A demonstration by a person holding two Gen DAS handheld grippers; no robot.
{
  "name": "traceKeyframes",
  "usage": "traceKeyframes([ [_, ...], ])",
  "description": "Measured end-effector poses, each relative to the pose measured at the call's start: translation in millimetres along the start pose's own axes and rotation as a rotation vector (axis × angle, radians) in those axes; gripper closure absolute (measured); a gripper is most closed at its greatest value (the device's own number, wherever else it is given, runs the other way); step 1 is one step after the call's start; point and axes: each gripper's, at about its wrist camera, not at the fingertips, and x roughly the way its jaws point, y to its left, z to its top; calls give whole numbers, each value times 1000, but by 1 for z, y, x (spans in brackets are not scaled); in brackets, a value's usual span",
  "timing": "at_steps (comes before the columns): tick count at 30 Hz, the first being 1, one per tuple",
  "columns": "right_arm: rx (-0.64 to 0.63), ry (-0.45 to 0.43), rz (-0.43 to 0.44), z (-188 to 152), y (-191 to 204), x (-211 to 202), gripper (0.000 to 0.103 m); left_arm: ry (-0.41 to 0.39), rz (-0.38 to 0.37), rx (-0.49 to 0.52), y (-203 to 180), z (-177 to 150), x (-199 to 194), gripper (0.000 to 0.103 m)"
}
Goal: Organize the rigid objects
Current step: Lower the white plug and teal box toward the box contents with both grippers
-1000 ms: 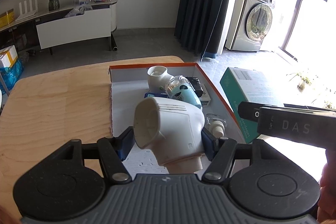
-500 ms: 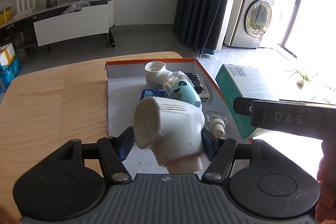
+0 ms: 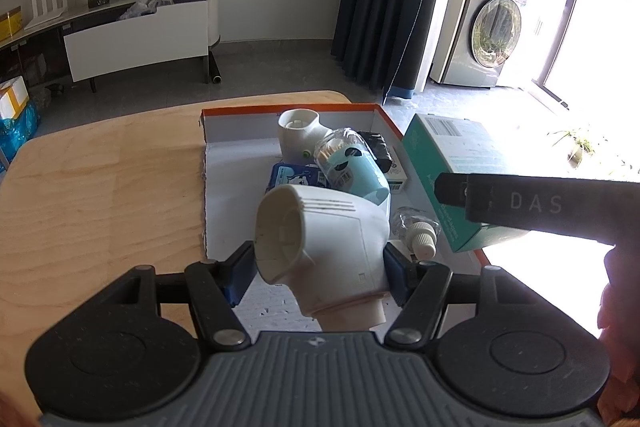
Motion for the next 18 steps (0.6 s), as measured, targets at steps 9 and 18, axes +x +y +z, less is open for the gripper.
traceKeyframes([
  [9,-16,4,2,8,3,12,19,6,2,-5,2,1,6,37],
  [18,-12,2,7,19,4,31,19,16,1,-11,4,1,11,37],
])
